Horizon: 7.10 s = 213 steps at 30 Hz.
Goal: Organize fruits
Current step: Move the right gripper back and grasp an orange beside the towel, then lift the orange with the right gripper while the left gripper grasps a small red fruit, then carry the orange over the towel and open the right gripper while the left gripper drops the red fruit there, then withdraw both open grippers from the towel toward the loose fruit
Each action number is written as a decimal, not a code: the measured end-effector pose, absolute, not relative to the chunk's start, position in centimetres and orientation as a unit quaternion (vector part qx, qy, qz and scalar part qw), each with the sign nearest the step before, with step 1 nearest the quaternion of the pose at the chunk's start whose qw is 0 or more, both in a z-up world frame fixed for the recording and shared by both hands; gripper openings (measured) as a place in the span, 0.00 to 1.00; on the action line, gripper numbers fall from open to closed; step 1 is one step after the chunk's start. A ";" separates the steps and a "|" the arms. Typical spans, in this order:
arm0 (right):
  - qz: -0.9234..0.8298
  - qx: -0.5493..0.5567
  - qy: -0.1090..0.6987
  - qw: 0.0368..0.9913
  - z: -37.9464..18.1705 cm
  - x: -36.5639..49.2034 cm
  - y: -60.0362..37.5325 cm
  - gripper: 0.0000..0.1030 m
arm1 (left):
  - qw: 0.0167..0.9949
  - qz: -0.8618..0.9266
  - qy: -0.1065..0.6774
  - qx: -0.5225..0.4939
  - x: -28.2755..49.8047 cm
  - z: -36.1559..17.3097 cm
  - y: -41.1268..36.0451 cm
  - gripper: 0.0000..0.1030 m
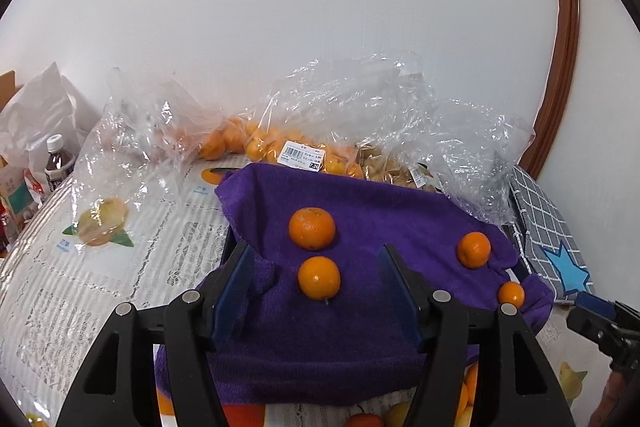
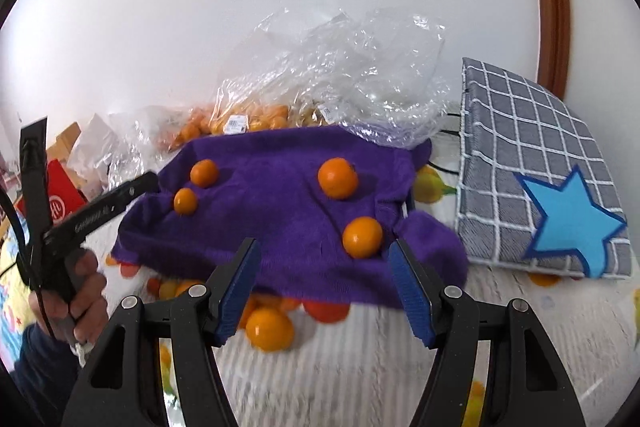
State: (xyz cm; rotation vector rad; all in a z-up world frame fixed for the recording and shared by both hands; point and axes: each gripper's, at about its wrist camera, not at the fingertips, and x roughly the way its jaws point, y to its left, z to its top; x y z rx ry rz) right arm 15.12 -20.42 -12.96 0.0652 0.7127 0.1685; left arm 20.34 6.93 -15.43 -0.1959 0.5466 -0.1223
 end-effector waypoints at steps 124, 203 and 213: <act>0.111 0.003 0.352 0.929 -13.9 24.2 -21.3 0.34 | 0.939 -0.078 0.296 -0.156 21.9 -14.6 9.9 0.22; 0.065 0.027 0.384 0.921 -13.3 13.6 -19.4 0.53 | 0.950 -0.122 0.273 -0.091 19.5 -14.2 6.4 0.48; 0.056 0.048 0.382 0.921 -14.3 12.0 -19.6 0.53 | 0.954 -0.128 0.253 -0.095 18.2 -13.8 6.6 0.48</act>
